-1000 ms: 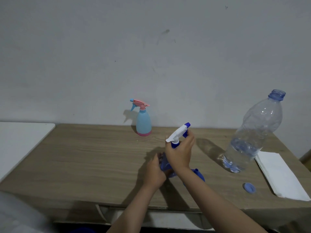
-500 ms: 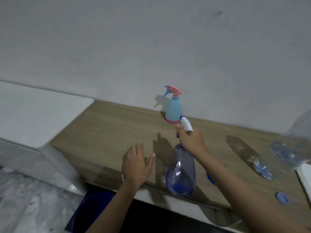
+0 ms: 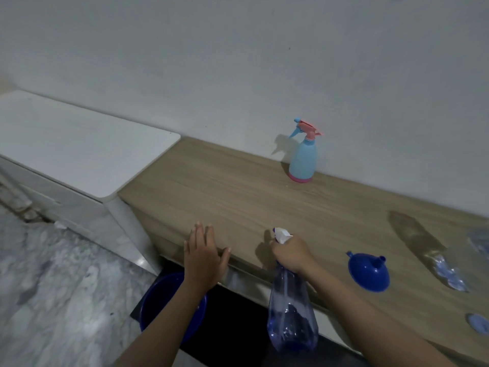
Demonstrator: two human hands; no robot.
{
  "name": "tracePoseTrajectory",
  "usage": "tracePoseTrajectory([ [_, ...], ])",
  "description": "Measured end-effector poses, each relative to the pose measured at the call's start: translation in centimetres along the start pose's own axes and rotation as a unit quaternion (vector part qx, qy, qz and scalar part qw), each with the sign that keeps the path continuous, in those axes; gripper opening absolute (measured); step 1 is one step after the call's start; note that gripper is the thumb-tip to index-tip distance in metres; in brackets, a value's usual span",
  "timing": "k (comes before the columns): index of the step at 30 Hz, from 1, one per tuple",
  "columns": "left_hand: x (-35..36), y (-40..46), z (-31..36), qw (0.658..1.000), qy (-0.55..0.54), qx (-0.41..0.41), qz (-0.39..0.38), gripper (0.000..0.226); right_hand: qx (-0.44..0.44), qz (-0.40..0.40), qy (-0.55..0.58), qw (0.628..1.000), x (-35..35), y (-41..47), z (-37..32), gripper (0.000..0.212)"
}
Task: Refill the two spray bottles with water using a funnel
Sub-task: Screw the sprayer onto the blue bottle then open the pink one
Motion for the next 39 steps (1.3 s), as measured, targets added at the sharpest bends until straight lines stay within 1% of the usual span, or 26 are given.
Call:
tracePoseTrajectory([
  [2,0.1,-0.2,-0.2,1.000,0.009,-0.005,0.000,0.079,-0.014,-0.037,-0.012,0.999,1.3,-0.3,-0.8,0.011],
  [3,0.3,-0.3,-0.3,1.000,0.012,-0.007,0.000,0.079,-0.020,-0.058,-0.008,0.998,2.1,-0.4,-1.2,0.010],
  [5,0.5,-0.4,-0.5,1.000,0.012,-0.012,-0.004,0.079,-0.032,-0.081,0.010,0.996,3.4,-0.7,-1.8,0.038],
  [6,0.5,-0.4,-0.5,1.000,0.012,-0.014,-0.008,0.079,-0.030,-0.082,0.014,0.996,3.8,-0.8,-2.0,0.048],
  [8,0.6,-0.5,-0.5,1.000,0.012,-0.016,-0.011,0.079,-0.036,-0.077,0.014,0.996,4.2,-1.2,-2.4,0.055],
  [10,0.7,-0.5,-0.5,1.000,0.012,-0.016,-0.012,0.078,-0.033,-0.058,0.015,0.998,3.9,-1.3,-2.2,0.055],
  [12,0.8,-0.6,-0.5,1.000,0.007,-0.015,-0.010,0.079,-0.010,-0.028,0.034,0.999,2.9,-1.3,-1.5,0.050],
  [15,0.9,-0.6,-0.2,1.000,-0.005,-0.010,-0.013,0.078,0.032,0.040,0.096,0.994,0.1,-1.3,-0.1,0.027],
  [17,1.0,-0.6,0.2,1.000,-0.019,-0.006,-0.014,0.077,0.047,0.074,0.119,0.989,-1.9,-1.1,0.9,0.028],
  [19,0.8,-0.6,0.8,0.999,-0.041,-0.001,-0.005,0.077,0.075,0.089,0.139,0.983,-3.6,-1.3,2.0,0.030],
  [24,0.3,-0.3,2.9,0.996,-0.078,0.027,0.015,0.074,0.088,0.064,0.134,0.985,-5.1,-1.6,3.5,0.024],
  [27,-0.1,0.0,4.5,0.991,-0.119,0.050,0.036,0.073,0.099,0.076,0.151,0.981,-5.7,-1.8,3.7,0.031],
  [31,-1.9,0.2,7.1,0.985,-0.158,0.061,0.040,0.081,0.098,0.129,0.202,0.966,-7.4,-1.5,3.1,0.041],
  [33,-3.2,0.1,9.0,0.976,-0.202,0.082,0.029,0.084,0.083,0.160,0.234,0.955,-8.8,-1.4,2.3,0.046],
  [36,-5.6,-0.6,12.1,0.947,-0.292,0.134,-0.002,0.084,0.017,0.209,0.253,0.944,-11.2,-1.2,0.4,0.059],
  [37,-6.3,-1.0,13.2,0.933,-0.325,0.151,-0.028,0.081,-0.004,0.221,0.261,0.940,-12.0,-1.3,-0.3,0.056],
  [39,-7.3,-1.9,15.3,0.899,-0.392,0.176,-0.089,0.076,-0.057,0.250,0.283,0.924,-13.5,-2.0,-1.8,0.032],
])
Point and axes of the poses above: each hand's wrist, its own y-axis towards the middle knuckle, its own x-axis out of the palm, z = x × y, the point moved 7 cm from there along y, towards the middle knuckle, and after that the axes turned 11 degrees about y, right-handed, at the moved point
